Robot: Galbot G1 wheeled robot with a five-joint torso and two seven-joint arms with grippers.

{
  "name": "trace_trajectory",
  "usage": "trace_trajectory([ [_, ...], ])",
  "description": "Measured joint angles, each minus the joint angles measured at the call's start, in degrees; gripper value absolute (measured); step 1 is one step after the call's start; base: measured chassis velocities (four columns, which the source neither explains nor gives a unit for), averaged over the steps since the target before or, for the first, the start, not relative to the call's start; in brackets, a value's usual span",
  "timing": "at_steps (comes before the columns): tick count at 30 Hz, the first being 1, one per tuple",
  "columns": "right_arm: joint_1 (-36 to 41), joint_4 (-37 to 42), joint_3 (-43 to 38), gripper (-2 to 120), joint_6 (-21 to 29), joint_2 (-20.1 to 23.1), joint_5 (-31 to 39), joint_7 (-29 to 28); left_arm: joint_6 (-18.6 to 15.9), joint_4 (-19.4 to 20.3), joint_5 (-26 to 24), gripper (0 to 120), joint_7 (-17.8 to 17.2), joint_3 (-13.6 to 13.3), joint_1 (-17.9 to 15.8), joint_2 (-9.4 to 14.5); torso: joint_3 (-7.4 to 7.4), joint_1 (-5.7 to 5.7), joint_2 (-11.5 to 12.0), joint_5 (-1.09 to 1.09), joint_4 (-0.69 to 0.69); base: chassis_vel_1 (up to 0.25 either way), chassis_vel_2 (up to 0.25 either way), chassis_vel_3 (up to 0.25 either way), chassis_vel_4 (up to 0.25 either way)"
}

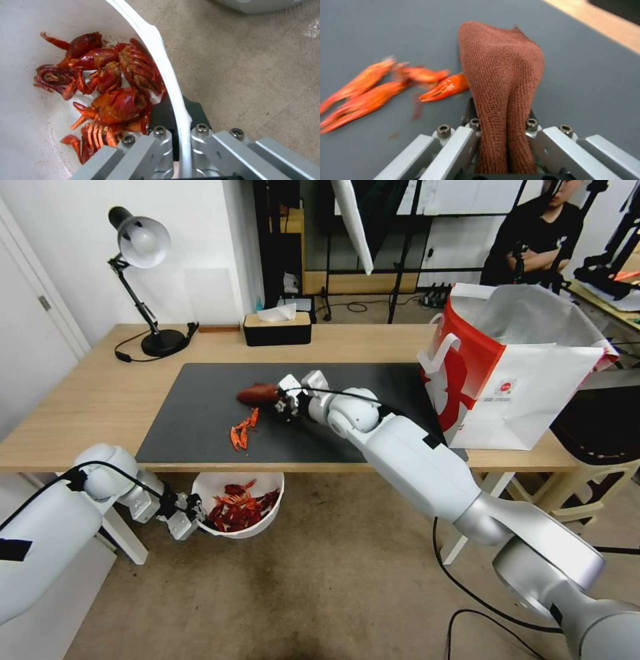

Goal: Sweep shrimp from table into container with towel, then put container into takeout bag.

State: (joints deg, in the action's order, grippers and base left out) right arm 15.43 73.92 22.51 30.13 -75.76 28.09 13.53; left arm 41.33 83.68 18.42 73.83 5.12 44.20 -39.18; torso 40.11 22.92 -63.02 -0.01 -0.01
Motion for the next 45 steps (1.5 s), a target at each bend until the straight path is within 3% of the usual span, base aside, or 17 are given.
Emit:
trace_trajectory([
  [18, 5.1, 8.8, 4.0, 3, -7.5, 6.8, 2.3, 8.2, 0.5, -1.8, -0.1, 0, -0.1, -0.7, -1.6, -0.4, 0.00, 0.00, 0.0, 0.02, 0.01, 0.000, 0.000, 0.000, 0.000],
  [45, 11.9, 18.8, 2.1, 3, -8.4, 12.6, 4.3, 10.8, 0.8, -2.5, -0.5, 0, -0.3, -0.8, -2.6, -0.1, 0.00, 0.00, 0.0, 0.01, 0.01, 0.000, 0.000, 0.000, 0.000],
])
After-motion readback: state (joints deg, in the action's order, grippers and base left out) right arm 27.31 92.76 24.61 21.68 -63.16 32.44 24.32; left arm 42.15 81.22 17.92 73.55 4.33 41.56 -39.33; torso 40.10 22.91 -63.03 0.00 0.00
